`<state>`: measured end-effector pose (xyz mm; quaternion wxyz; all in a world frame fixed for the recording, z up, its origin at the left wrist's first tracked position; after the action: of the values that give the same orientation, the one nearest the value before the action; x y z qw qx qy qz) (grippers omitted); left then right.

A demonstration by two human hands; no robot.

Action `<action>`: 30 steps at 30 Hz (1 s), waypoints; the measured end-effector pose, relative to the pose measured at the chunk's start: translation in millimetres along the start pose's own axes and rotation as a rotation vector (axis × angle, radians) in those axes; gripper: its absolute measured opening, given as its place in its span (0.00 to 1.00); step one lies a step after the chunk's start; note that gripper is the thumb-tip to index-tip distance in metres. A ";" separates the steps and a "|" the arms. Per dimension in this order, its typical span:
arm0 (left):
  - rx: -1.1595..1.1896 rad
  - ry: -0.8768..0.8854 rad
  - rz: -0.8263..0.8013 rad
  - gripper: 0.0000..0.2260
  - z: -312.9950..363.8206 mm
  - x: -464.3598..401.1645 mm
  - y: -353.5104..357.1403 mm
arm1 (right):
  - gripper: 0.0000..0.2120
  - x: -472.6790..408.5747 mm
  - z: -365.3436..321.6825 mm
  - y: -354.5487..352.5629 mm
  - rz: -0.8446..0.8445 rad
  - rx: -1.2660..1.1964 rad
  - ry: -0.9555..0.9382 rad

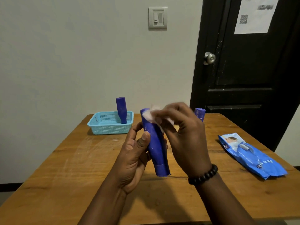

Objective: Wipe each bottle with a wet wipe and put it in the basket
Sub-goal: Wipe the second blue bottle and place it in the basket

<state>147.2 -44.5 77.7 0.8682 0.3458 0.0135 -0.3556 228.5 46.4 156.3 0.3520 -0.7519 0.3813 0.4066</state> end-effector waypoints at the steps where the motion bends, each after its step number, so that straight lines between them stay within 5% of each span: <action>1: 0.024 0.015 0.018 0.29 0.1 -2.0 -2.5 | 0.11 10.3 -0.5 0.0 -0.012 -0.005 -0.014; 6: 0.037 -0.004 0.184 0.36 -1.4 -7.2 -22.7 | 0.11 70.3 6.7 2.9 -0.122 -0.031 0.020; 8: -0.003 -0.053 0.208 0.31 -6.0 -4.8 -23.9 | 0.11 83.9 9.9 4.0 -0.104 -0.039 0.059; 11: -0.079 -0.075 0.173 0.18 -12.5 0.0 -17.1 | 0.11 78.4 10.3 2.6 -0.007 -0.029 0.089; 21: -0.318 -0.035 0.082 0.22 -6.8 -0.1 -11.3 | 0.09 -5.2 8.7 4.5 0.044 0.061 0.040; 30: -0.175 0.016 0.248 0.19 -0.1 -9.4 -20.3 | 0.13 84.8 17.5 7.9 -0.048 -0.020 0.121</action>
<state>127.6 -49.0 68.1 0.9321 0.2708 0.0087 -0.2402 247.7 33.0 72.6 0.3305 -0.7873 0.3799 0.3558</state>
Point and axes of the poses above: each hand's wrist, its own x-axis away from the middle knuckle, its own y-axis out of the palm, z = x × y, the point moved 6 cm from there along -x, towards the middle knuckle, and after that the axes turned 6 degrees about z, right-handed, at the moved point
